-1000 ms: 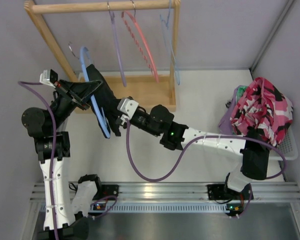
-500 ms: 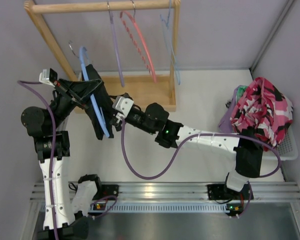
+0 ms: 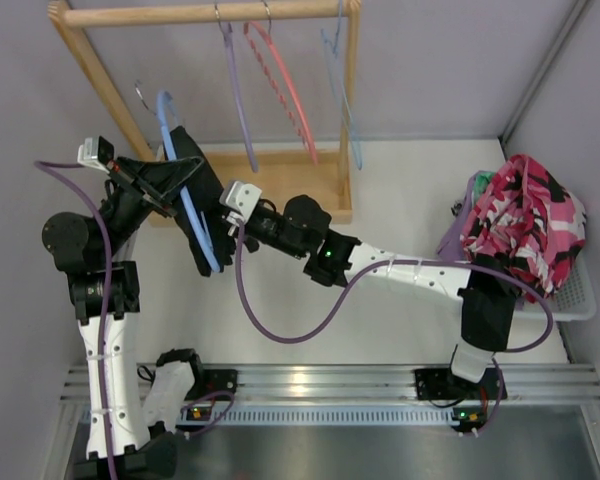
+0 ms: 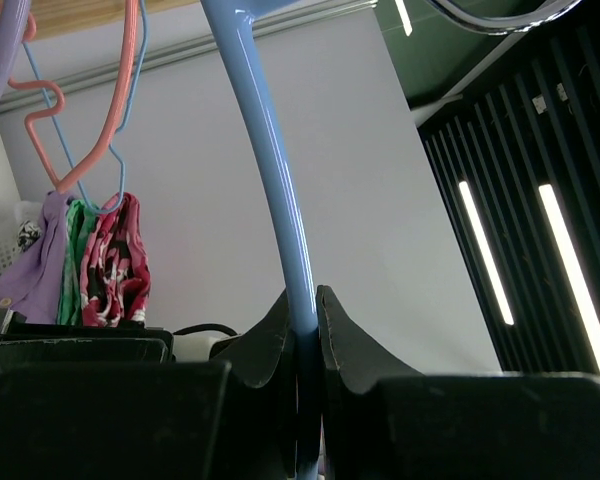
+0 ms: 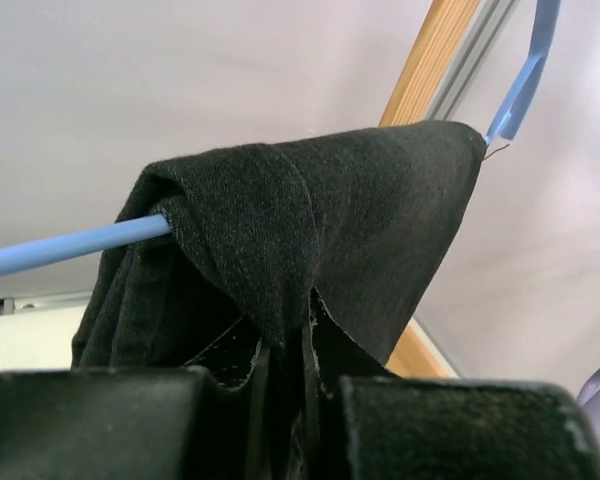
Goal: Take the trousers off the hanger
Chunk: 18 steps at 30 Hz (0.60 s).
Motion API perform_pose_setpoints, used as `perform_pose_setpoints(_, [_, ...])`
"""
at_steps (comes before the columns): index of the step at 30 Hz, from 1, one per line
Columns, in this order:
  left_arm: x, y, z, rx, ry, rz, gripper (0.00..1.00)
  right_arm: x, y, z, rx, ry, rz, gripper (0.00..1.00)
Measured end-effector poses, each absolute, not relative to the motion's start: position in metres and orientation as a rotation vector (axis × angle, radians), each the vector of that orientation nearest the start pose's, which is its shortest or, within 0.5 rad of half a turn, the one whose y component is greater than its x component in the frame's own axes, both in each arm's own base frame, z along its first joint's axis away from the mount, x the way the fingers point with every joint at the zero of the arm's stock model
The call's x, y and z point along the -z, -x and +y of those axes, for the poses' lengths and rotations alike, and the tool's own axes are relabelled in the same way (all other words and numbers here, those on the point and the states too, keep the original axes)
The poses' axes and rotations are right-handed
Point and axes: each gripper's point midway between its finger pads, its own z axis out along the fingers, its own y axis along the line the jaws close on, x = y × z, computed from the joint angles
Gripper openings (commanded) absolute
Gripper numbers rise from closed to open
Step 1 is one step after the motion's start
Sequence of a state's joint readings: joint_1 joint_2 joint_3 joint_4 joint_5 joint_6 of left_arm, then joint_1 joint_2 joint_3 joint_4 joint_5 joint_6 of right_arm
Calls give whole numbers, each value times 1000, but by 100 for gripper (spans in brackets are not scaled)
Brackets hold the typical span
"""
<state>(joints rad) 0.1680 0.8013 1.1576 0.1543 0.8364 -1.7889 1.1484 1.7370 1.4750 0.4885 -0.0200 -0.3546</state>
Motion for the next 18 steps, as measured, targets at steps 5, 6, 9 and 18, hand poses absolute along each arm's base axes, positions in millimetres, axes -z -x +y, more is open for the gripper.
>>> perform_pose_setpoints(5, [-529,-207,-125,1802,489,1396,0,-385,-243,512,-678,959,1003,0])
perform_pose_setpoints(6, [-529,-207,-125,1802,493,1399,0,-385,-243,511,-676,964,1009,0])
perform_pose_setpoints(9, [-525,-207,-125,1788,501,1404,0,-387,-245,504,-664,967,1030,0])
perform_pose_setpoints(18, [-491,-213,-123,1730,528,1433,0,-386,-259,476,-607,974,1116,0])
